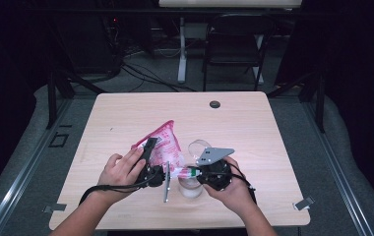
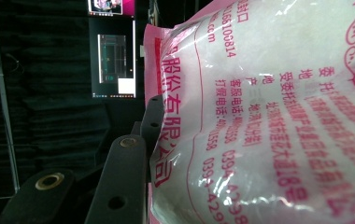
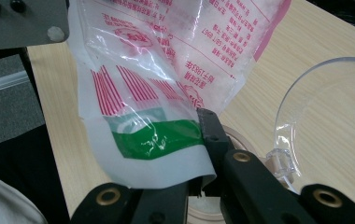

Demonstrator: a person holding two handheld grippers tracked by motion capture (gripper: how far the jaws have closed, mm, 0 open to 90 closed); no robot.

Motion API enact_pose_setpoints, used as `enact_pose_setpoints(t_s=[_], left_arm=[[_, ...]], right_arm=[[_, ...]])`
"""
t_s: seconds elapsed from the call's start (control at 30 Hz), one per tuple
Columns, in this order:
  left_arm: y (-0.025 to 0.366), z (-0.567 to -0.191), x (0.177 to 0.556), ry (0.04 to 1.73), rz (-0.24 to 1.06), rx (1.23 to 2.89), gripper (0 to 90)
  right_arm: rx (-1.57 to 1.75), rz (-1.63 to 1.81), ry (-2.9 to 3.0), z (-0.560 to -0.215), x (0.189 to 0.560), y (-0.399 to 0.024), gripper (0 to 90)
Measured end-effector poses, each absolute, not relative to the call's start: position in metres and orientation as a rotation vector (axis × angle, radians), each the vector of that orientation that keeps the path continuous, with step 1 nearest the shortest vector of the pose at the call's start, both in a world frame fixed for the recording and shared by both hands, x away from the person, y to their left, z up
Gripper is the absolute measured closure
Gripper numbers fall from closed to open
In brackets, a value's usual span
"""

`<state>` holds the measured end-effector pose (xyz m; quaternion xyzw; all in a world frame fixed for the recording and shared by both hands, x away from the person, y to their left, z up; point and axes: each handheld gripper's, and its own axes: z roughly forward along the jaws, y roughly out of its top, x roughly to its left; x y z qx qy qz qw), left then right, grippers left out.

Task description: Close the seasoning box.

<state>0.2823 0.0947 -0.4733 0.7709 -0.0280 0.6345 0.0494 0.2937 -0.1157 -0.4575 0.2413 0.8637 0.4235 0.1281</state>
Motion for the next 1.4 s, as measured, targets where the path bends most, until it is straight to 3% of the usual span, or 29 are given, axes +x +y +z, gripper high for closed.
enact_pose_setpoints(t_s=[1.4], left_arm=[[0.0938,-0.4717,0.2827,-0.093,1.936,2.327,67.3]], right_arm=[[0.705,1.226,2.513,-0.4582,0.2943,-0.116,90.0]])
